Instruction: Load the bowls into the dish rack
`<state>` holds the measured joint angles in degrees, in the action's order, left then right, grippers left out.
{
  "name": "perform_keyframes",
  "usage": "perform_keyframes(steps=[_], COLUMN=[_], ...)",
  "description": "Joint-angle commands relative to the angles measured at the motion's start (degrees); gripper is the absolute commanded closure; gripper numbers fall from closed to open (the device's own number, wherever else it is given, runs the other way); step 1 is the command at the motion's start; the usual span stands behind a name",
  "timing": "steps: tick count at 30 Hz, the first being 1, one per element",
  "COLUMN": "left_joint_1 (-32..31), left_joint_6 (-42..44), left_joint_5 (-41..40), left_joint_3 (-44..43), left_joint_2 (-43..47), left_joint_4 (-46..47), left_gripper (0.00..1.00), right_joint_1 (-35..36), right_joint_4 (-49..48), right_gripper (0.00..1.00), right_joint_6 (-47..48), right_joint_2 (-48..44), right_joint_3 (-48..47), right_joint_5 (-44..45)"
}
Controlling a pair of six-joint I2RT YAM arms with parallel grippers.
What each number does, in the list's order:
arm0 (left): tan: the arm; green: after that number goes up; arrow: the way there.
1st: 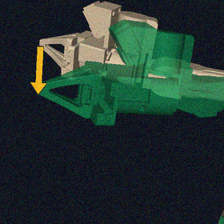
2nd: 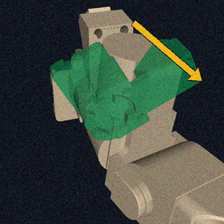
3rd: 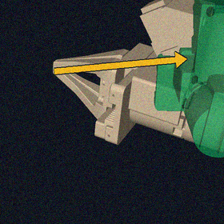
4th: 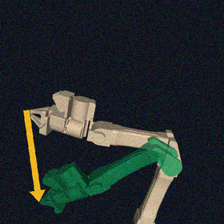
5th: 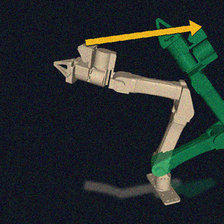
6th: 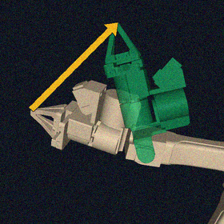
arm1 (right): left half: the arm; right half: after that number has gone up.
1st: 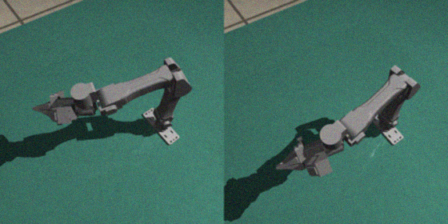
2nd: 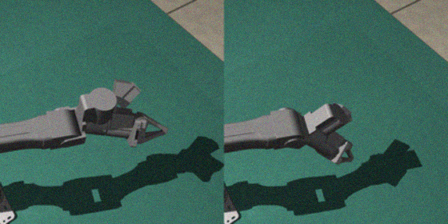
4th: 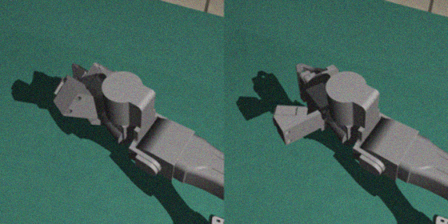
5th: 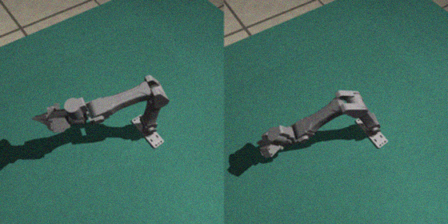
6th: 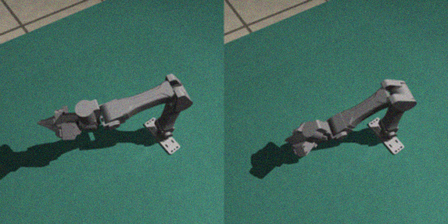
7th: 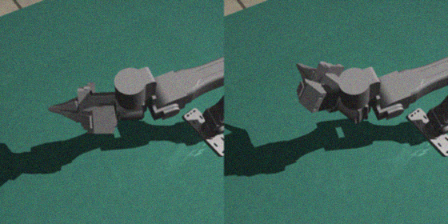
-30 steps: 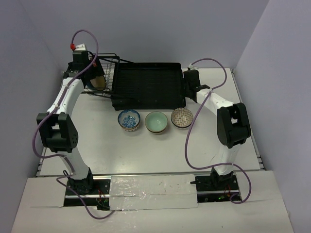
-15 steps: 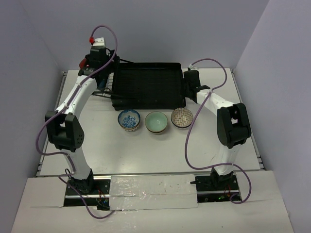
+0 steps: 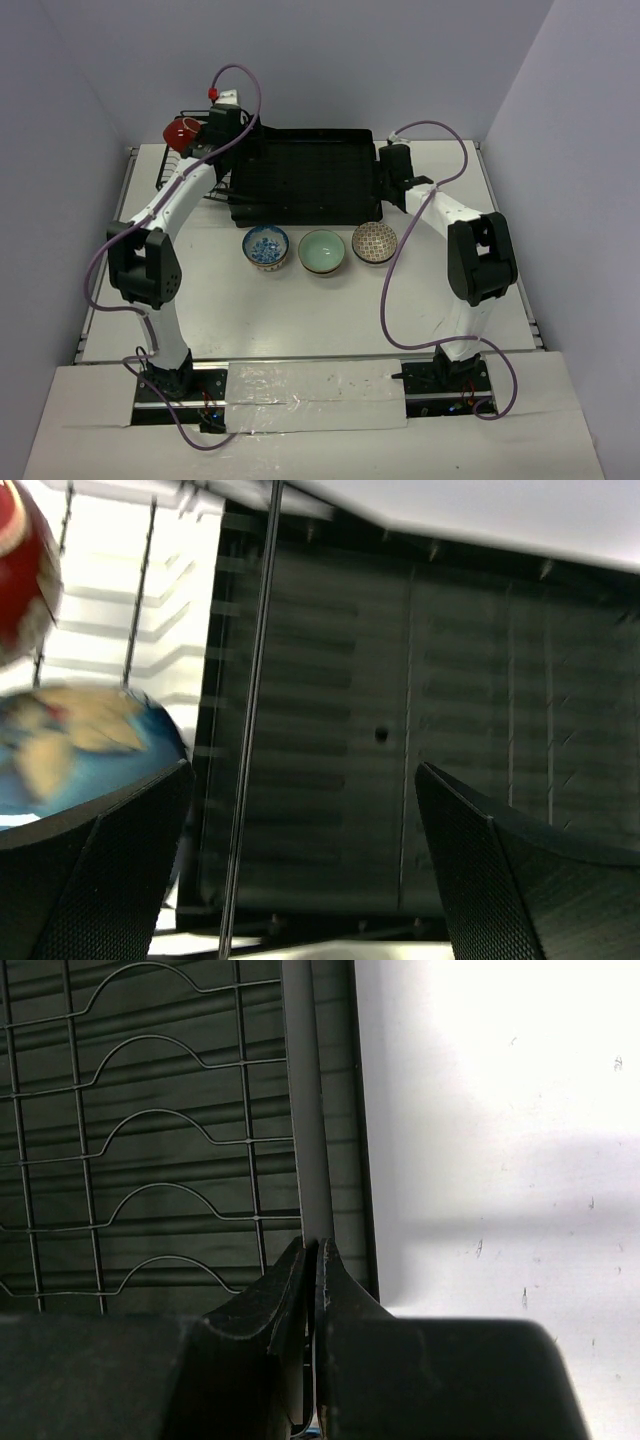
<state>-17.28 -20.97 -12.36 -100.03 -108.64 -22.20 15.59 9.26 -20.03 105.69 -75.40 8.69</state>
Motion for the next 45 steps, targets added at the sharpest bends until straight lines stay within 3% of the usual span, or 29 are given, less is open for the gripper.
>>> perform_keyframes(steps=[1,14,36,40,45], left_joint_1=[0.0,-0.9,-2.6,-5.1,-7.2], left_joint_6=[-2.5,-2.0,-3.9,-4.4,-5.0], left_joint_5=[1.0,1.8,9.5,11.2,13.3], left_joint_3=[-2.4,-2.2,9.6,12.8,17.9], left_joint_2=[0.7,10.1,22.7,24.3,25.7], left_joint_4=[-3.8,-4.1,-7.5,-8.0,-7.8], left_gripper=[0.02,0.01,0.01,0.01,0.01], right_joint_1=[-1.3,-2.1,-2.0,-2.0,-2.1], right_joint_4=[-1.8,-2.1,0.2,2.1,4.9], right_gripper=[1.0,0.98,0.29,0.25,0.29], right_joint_6=[-3.0,-3.3,-1.5,-3.6,-6.7], right_joint_2=[-2.0,-3.4,-14.5,-21.1,-28.1], right_joint_3=[1.0,1.7,3.0,6.7,13.4], right_joint_5=[-0.9,-2.5,-3.9,-2.1,-0.2])
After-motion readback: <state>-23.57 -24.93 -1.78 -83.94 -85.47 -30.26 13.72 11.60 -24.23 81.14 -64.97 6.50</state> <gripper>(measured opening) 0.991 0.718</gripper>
